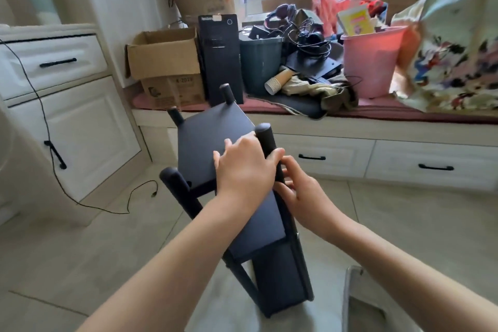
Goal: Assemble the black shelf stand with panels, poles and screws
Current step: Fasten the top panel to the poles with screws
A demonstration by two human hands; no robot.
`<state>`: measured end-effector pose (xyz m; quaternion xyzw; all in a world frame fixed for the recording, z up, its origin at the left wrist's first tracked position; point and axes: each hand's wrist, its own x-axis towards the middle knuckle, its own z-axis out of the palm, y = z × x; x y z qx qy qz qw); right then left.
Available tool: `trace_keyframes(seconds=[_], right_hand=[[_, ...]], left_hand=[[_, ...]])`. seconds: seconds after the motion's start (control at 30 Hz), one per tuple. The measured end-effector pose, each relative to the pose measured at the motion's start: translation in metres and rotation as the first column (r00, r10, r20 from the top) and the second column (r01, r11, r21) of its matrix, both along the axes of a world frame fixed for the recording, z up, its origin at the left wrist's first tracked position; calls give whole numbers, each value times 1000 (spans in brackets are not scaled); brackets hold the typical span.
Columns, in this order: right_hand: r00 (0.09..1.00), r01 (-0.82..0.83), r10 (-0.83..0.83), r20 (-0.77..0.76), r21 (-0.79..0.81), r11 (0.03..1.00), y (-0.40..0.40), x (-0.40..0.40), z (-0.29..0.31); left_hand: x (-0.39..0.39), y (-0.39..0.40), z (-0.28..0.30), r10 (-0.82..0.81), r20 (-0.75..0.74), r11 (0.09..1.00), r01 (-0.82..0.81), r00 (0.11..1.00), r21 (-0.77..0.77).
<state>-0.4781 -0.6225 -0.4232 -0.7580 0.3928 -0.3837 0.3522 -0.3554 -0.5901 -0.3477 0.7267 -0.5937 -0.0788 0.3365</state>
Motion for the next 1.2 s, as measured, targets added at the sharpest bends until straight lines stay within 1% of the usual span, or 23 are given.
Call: trace_keyframes(seconds=[0.07, 0.2, 0.27, 0.37, 0.53, 0.67, 0.8, 1.03, 1.1, 1.2], right_hand=[[999, 47, -47, 2, 24, 999, -1, -17, -1], [994, 101, -103, 30, 67, 993, -8, -48, -6], [991, 114, -120, 61, 92, 989, -11, -59, -10], [989, 116, -127, 79, 132, 984, -15, -69, -15], [980, 129, -152, 126, 169, 977, -21, -85, -21], [978, 149, -169, 119, 161, 976, -20, -93, -22], [974, 184, -201, 102, 154, 971, -23, -100, -24], [962, 218, -244, 126, 187, 958, -24, -110, -25], [962, 222, -247, 119, 193, 956, -23, -110, -24], [955, 238, -268, 125, 211, 948, -24, -111, -24]], left_hand=[[-17, -4, 1, -34, 77, 999, 32, 996, 29], [-41, -4, 3, -146, 171, 989, 139, 974, 52], [-50, -6, -2, -190, 251, 982, 180, 949, 65], [-58, -14, -13, -206, 395, 978, 194, 895, 70], [-66, -17, -28, -209, 499, 968, 252, 841, -20], [-66, -20, -46, -143, 616, 935, 310, 775, -172], [-69, -20, -57, -158, 607, 889, 379, 779, -256], [-66, -14, -61, -261, 592, 795, 518, 763, -316], [-61, -12, -58, -302, 536, 750, 544, 788, -376], [-50, -7, -45, -386, 432, 643, 574, 815, -508]])
